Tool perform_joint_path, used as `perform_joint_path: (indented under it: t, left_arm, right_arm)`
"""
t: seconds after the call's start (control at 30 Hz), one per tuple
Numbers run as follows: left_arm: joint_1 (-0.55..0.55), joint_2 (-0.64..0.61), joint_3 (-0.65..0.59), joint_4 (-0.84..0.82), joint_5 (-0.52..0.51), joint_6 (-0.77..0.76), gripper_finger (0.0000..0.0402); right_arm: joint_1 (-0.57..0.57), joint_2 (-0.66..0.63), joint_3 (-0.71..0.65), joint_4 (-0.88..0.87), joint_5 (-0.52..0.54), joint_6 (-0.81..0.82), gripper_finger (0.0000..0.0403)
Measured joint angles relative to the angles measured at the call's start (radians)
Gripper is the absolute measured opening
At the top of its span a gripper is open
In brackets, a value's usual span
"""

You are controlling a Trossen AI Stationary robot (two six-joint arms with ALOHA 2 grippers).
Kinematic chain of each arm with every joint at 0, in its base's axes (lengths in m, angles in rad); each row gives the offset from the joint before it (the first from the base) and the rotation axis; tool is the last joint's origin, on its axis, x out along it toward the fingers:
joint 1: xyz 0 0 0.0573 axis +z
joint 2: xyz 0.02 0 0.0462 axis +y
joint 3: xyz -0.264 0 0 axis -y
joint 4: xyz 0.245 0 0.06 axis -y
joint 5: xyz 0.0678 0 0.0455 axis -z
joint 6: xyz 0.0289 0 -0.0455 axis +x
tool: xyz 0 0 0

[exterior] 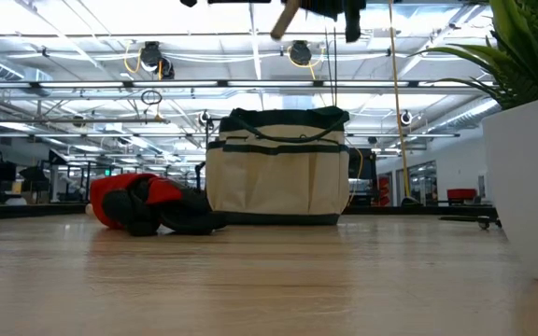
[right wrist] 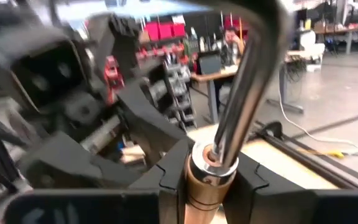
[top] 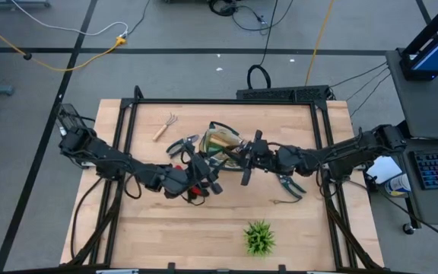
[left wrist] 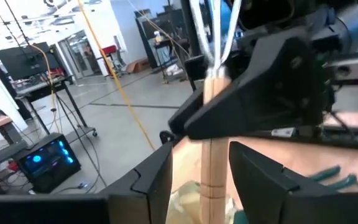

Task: Pick & Place Garden tools in Gardening bag
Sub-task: Put the bottom brown hand rake into the gardening bag

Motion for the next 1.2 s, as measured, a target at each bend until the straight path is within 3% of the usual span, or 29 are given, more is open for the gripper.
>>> perform_joint_path:
  t: [0.13,0.37,0.67,0.8,0.97,1.1,1.2]
  left_arm:
    - [-0.001,-0.003,0.0,-0.103,-0.043,0.009,0.0168]
    - [0.024,-0.071,0.0,-0.444,-0.026,-0.046,0.0169]
    - [0.134,-0.177,0.0,-0.86,0.254,-0.263,0.017]
    - [0.172,-0.177,-0.001,-0.949,0.33,-0.162,0.017]
    - [0.206,-0.176,-0.001,-0.948,0.437,-0.058,0.017]
    - [0.233,-0.177,-0.001,-0.895,0.447,0.007,0.017]
    - [0.26,-0.176,-0.001,-0.84,0.55,0.073,0.017]
  right_arm:
    - [-0.006,-0.008,0.0,-0.096,0.0,-0.017,0.0055]
    - [-0.066,-0.048,0.0,-0.278,-0.008,-0.043,0.0059]
    - [-0.193,-0.063,0.0,-0.331,-0.334,0.023,0.0057]
    - [-0.239,-0.063,0.0,-0.366,-0.41,0.048,0.0057]
    - [-0.304,-0.063,0.041,-0.483,-0.522,0.057,0.0056]
    - [-0.343,-0.063,0.117,-0.647,-0.527,0.003,0.0056]
    - [-0.367,-0.063,0.171,-0.762,-0.528,-0.036,0.0056]
